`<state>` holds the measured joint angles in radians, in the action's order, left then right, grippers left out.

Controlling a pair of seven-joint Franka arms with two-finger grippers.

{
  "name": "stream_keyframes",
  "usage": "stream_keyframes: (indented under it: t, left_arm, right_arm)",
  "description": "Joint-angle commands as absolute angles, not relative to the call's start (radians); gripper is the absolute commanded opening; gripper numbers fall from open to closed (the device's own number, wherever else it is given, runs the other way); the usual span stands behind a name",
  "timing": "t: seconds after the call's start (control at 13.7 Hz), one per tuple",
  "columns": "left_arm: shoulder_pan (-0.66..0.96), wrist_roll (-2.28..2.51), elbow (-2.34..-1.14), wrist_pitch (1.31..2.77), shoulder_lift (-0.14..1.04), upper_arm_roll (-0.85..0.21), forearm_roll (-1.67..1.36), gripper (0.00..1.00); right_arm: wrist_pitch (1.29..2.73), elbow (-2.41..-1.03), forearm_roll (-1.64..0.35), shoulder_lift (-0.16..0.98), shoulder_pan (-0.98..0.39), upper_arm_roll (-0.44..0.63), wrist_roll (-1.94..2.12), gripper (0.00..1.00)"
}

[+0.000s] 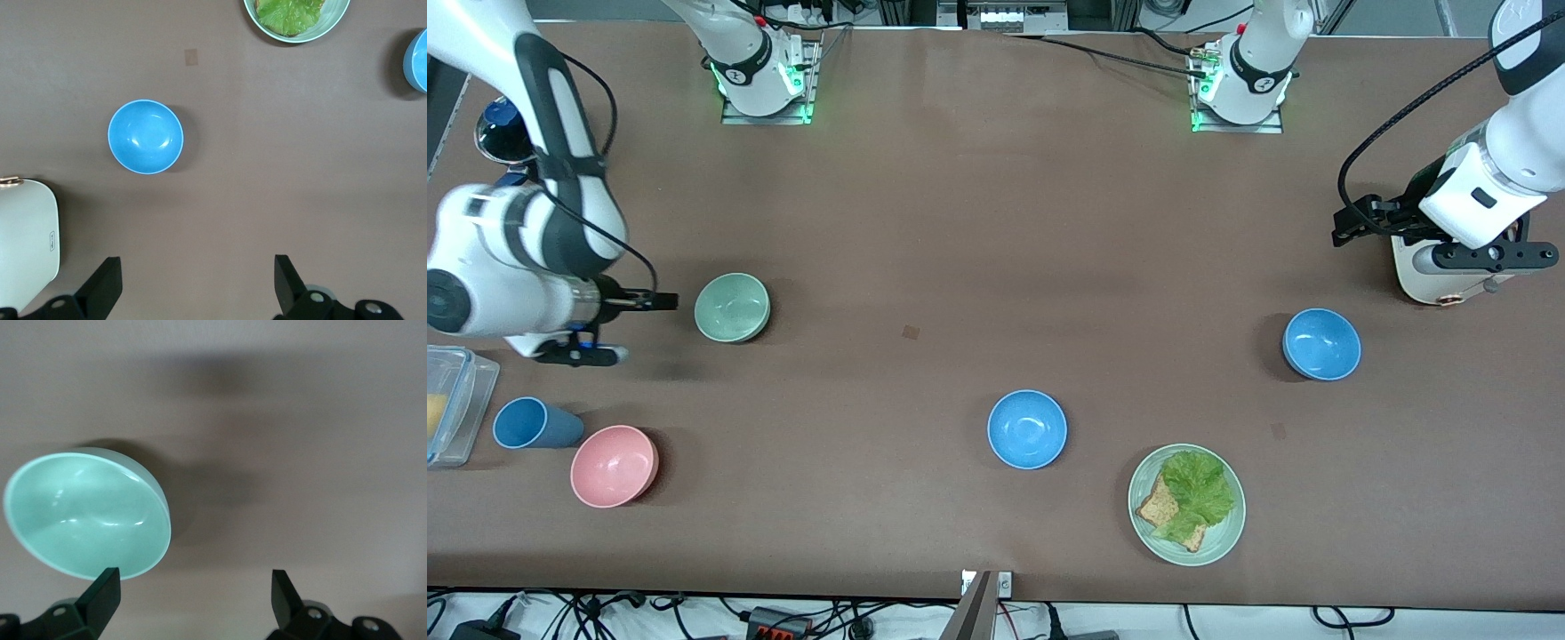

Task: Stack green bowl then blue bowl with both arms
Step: 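Reach the right gripper toward the pale green bowl, then grasp the rim of the pale green bowl with the right gripper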

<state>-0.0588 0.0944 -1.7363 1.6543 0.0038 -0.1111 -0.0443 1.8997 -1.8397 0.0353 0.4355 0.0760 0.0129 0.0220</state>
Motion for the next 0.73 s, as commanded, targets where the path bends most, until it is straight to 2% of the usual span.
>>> stream_keyframes:
  t: [0.0, 0.29, 0.44, 0.66]
  left_arm:
    - [-0.067, 0.084, -1.706, 1.631, 0.017, -0.112, -0.06, 1.0]
    - [-0.067, 0.084, -1.706, 1.631, 0.017, -0.112, -0.06, 1.0]
    - [-0.063, 0.089, -1.703, 1.632, 0.017, -0.115, -0.06, 1.0]
    - [-0.058, 0.092, -1.695, 1.634, 0.017, -0.123, -0.06, 1.0]
  right_arm:
    - [1.944, -1.887, 0.046, 0.452, 0.077, 0.006, 0.025, 1.0]
    - [2.006, -1.89, 0.046, 0.506, 0.074, 0.0, 0.032, 1.0]
    - [2.008, -1.89, 0.043, 0.528, 0.068, -0.002, 0.034, 0.88]
    - [2.01, -1.89, 0.04, 0.549, 0.061, -0.002, 0.032, 0.62]
